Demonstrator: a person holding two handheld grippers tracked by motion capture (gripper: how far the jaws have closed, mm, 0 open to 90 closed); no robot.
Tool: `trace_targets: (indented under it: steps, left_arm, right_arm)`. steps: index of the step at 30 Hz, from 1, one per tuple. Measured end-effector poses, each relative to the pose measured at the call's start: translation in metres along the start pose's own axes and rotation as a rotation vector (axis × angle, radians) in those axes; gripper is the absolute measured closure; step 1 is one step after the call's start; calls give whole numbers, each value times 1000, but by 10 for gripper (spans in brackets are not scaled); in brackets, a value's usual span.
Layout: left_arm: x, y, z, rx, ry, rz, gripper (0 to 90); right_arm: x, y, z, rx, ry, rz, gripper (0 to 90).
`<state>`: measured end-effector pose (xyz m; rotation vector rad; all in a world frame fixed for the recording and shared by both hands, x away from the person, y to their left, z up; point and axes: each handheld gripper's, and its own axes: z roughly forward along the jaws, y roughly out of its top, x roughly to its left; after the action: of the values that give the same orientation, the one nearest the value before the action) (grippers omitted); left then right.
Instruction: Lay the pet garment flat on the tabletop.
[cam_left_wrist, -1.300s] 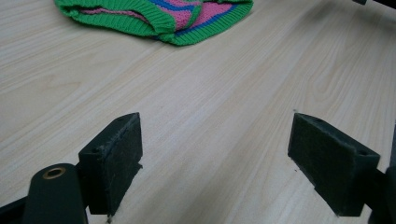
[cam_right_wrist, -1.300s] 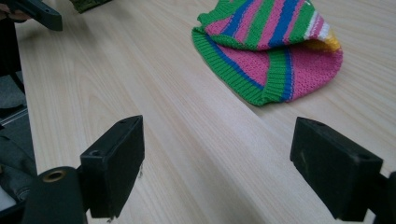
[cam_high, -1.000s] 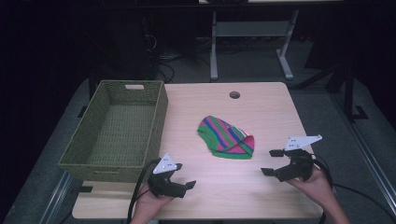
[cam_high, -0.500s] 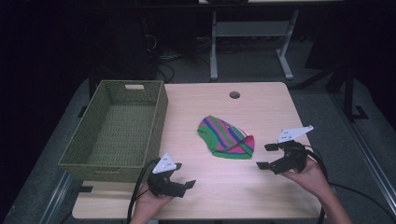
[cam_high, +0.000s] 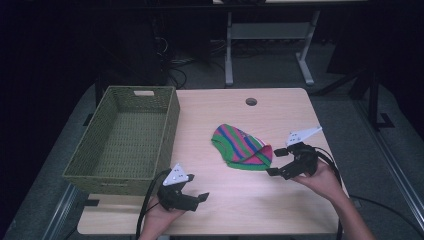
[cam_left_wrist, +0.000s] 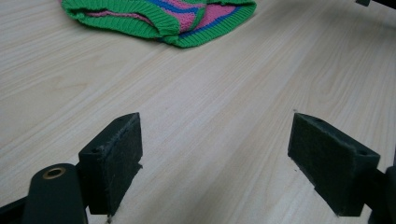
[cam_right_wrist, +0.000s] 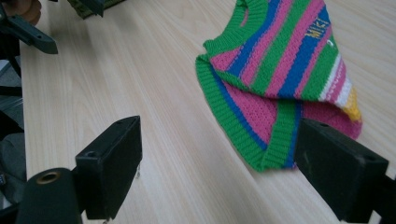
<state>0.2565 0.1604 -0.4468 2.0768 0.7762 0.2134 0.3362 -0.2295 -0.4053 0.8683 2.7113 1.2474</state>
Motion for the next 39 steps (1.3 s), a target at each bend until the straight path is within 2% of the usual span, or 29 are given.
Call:
trace_targets:
  steps: [5,8,18,26,39]
  left_arm:
    - [0,1,0,-6,-2,2,173]
    - [0,1,0,-4,-3,3,173]
    - [1,1,1,-8,-7,1,173]
    - [2,1,0,-11,-9,2,173]
    - [1,3,0,-12,-15,6,173]
  right_arm:
    - [-3,11,7,27,3,-11,152]
    - [-4,14,8,17,9,-13,152]
    - [-10,29,16,50,11,-15,152]
    - [-19,48,25,58,6,-19,153]
    - [-23,71,45,84,6,-37,156]
